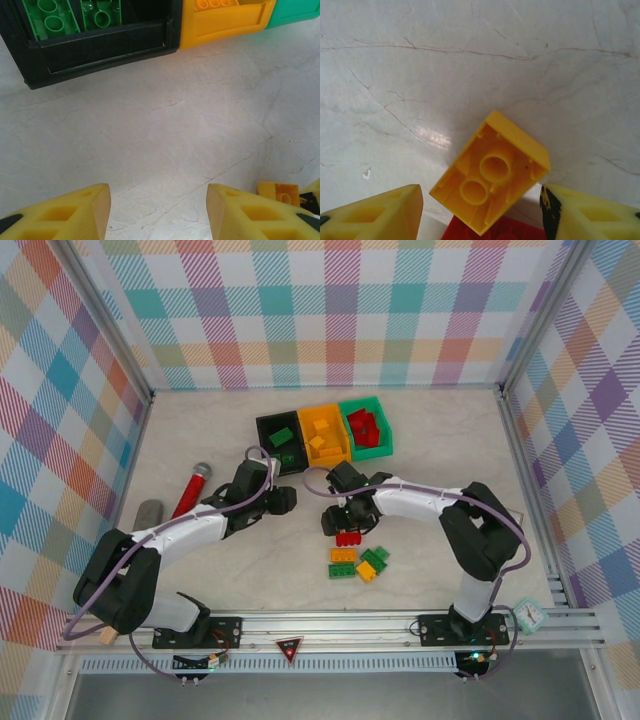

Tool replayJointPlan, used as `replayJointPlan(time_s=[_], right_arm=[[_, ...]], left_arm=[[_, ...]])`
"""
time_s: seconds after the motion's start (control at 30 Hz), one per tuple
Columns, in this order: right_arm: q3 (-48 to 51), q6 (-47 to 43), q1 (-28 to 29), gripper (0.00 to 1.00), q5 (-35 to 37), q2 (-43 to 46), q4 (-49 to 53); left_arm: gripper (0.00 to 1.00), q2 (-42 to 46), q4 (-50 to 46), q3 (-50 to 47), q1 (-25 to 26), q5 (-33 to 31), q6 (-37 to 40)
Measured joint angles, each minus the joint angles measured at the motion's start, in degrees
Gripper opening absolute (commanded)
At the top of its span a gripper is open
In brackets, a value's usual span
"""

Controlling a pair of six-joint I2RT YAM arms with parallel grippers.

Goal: Sort the legos into containers by color
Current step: Pick up the lego from the center of the table.

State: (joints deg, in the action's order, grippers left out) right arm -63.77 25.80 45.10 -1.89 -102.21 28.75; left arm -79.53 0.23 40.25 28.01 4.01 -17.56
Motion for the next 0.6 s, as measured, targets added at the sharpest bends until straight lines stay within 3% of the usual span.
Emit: replayJointPlan(time_s=[0.27,0.5,0.6], right_arm=[[-4.7,0.3,0.5,0.62,1.5,-4.2,0.3],[-7.2,-0.5,1.8,0.35,4.4,-7.1,1.1],[-7.3,-0.7,2.0,0.33,4.9,-7.0,1.0]], left_arm=[[0.53,0.0,0.0,0.0,0.0,0.5,-0.4],[0.53,0.0,0.0,0.0,0.0,0.7,-0.7],[0.53,0.0,0.0,0.0,0.0,0.7,-0.7]])
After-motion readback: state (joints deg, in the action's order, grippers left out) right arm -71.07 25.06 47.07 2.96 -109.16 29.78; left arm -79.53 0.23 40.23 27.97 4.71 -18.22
